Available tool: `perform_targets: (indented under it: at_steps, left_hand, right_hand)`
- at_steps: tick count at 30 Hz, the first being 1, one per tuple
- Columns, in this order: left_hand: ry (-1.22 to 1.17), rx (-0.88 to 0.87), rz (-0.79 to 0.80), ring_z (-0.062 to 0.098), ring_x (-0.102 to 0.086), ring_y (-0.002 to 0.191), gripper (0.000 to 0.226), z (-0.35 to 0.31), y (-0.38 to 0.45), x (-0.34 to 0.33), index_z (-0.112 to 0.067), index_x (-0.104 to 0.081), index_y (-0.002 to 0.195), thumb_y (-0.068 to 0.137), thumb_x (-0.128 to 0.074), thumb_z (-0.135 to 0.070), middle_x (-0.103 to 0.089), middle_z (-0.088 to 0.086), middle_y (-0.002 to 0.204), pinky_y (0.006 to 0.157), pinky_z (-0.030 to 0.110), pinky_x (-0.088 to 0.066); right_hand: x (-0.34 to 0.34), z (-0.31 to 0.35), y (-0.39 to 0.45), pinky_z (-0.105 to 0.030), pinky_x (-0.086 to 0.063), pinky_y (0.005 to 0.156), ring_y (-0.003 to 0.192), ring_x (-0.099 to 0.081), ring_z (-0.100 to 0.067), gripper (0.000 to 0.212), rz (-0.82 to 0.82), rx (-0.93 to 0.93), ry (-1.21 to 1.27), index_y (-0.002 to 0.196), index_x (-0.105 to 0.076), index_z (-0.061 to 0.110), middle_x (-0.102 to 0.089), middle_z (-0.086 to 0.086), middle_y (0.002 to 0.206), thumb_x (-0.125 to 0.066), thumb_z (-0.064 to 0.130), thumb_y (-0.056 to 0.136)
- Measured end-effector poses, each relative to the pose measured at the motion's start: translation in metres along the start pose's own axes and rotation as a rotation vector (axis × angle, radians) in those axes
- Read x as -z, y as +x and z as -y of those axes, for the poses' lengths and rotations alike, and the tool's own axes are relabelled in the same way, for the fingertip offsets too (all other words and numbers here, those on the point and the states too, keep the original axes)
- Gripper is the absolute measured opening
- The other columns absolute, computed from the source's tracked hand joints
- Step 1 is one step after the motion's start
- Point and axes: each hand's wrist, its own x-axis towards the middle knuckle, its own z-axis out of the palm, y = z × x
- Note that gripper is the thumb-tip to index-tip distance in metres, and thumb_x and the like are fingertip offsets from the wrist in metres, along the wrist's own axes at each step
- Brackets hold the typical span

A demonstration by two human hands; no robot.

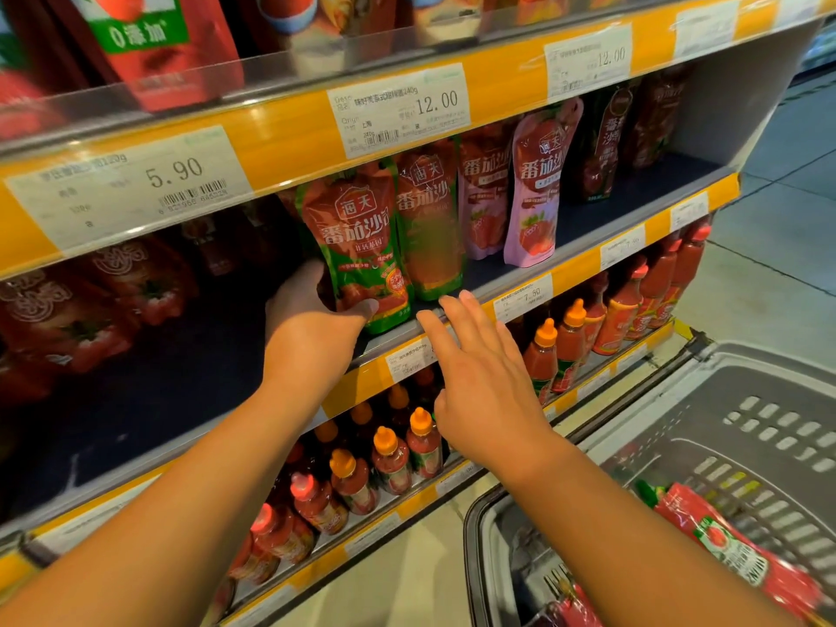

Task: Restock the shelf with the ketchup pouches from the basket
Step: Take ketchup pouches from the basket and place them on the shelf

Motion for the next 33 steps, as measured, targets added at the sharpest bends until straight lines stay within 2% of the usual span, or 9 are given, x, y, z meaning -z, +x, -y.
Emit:
perform_targets:
  at_steps: [5, 7, 10, 14, 18, 21, 25, 30, 33]
  left_hand:
    - [0.084, 0.018, 0.001, 0.019, -0.064, 0.103, 0.046, -0.005, -0.008, 0.005, -0.031, -0.061, 0.122, 0.083, -0.083, -0.043, -0.069, -0.004, 0.12, 0.08, 0.033, -0.051]
    - [0.077, -0.033, -0.119, 0.023, -0.063, 0.102, 0.044, -0.01, -0.024, 0.015, -0.03, -0.057, 0.122, 0.086, -0.078, -0.044, -0.065, 0.001, 0.114, 0.075, 0.036, -0.05]
    - [-0.158, -0.299, -0.215, 0.018, -0.058, 0.088, 0.018, -0.026, -0.069, 0.028, -0.02, -0.059, 0.106, 0.093, -0.07, -0.014, -0.059, -0.002, 0.096, 0.073, 0.03, -0.046]
    - [-0.177, -0.385, 0.298, 0.013, -0.063, 0.088, 0.017, -0.031, -0.125, 0.002, -0.031, -0.063, 0.097, 0.095, -0.07, -0.016, -0.063, -0.011, 0.091, 0.073, 0.03, -0.05]
    - [0.146, -0.483, 0.71, 0.009, -0.048, 0.13, 0.051, -0.015, -0.149, -0.049, -0.036, -0.04, 0.144, 0.099, -0.057, -0.052, -0.047, -0.014, 0.14, 0.106, 0.034, -0.044]
    - [0.341, -0.468, 0.829, 0.025, -0.048, 0.136, 0.071, -0.011, -0.157, -0.081, -0.03, -0.017, 0.159, 0.102, -0.045, -0.06, -0.039, -0.001, 0.153, 0.105, 0.044, -0.047]
    - [0.51, -0.501, 0.755, 0.035, -0.065, 0.098, 0.042, -0.012, -0.167, -0.1, -0.025, -0.038, 0.13, 0.104, -0.04, -0.059, -0.064, 0.006, 0.114, 0.074, 0.048, -0.054]
    - [0.486, -0.533, 0.683, 0.034, -0.059, 0.074, 0.03, -0.009, -0.168, -0.098, -0.021, -0.04, 0.107, 0.107, -0.04, -0.052, -0.056, 0.001, 0.078, 0.062, 0.047, -0.05]
    - [0.421, -0.518, 0.678, 0.032, -0.055, 0.068, 0.027, -0.011, -0.171, -0.096, -0.022, -0.041, 0.106, 0.108, -0.042, -0.049, -0.052, 0.0, 0.073, 0.058, 0.045, -0.047]
  right_hand:
    - [0.009, 0.0, 0.004, -0.052, -0.006, 0.132, 0.162, 0.018, -0.016, 0.097, 0.055, 0.009, 0.028, 0.167, -0.007, 0.032, 0.003, 0.002, 0.177, -0.066, 0.018, 0.091]
    - [0.02, -0.004, 0.005, -0.048, -0.003, 0.133, 0.161, 0.019, -0.012, 0.097, 0.084, 0.026, 0.079, 0.168, -0.003, 0.035, 0.008, 0.007, 0.177, -0.065, 0.02, 0.094]
    - [0.039, -0.014, -0.013, -0.038, 0.003, 0.132, 0.159, 0.02, -0.003, 0.094, 0.035, 0.006, 0.152, 0.167, -0.003, 0.038, 0.011, 0.017, 0.175, -0.062, 0.022, 0.097]
    - [0.055, -0.031, -0.071, -0.033, -0.015, 0.13, 0.159, -0.003, 0.002, 0.085, -0.153, -0.17, 0.315, 0.165, -0.021, 0.039, -0.011, 0.022, 0.173, -0.067, 0.019, 0.097]
    - [0.061, -0.054, -0.143, -0.035, -0.029, 0.123, 0.152, -0.025, 0.002, 0.079, -0.214, -0.349, 0.407, 0.158, -0.031, 0.045, -0.026, 0.029, 0.163, -0.07, 0.016, 0.095]
    - [0.053, -0.072, -0.183, -0.046, -0.041, 0.117, 0.146, -0.04, -0.011, 0.075, -0.188, -0.493, 0.421, 0.155, -0.035, 0.045, -0.034, 0.022, 0.159, -0.071, 0.019, 0.094]
    - [0.022, -0.093, -0.216, -0.049, -0.042, 0.116, 0.141, -0.045, -0.016, 0.076, -0.071, -0.646, 0.408, 0.154, -0.034, 0.044, -0.038, 0.013, 0.158, -0.073, 0.02, 0.094]
    - [-0.013, -0.105, -0.222, -0.045, -0.045, 0.111, 0.139, -0.05, -0.025, 0.07, 0.121, -0.806, 0.514, 0.154, -0.038, 0.034, -0.041, -0.001, 0.161, -0.072, 0.022, 0.095]
    - [-0.019, -0.105, -0.227, -0.04, -0.057, 0.088, 0.103, -0.067, -0.017, 0.069, 0.152, -0.834, 0.558, 0.153, -0.04, 0.033, -0.045, 0.004, 0.153, -0.072, 0.018, 0.094]
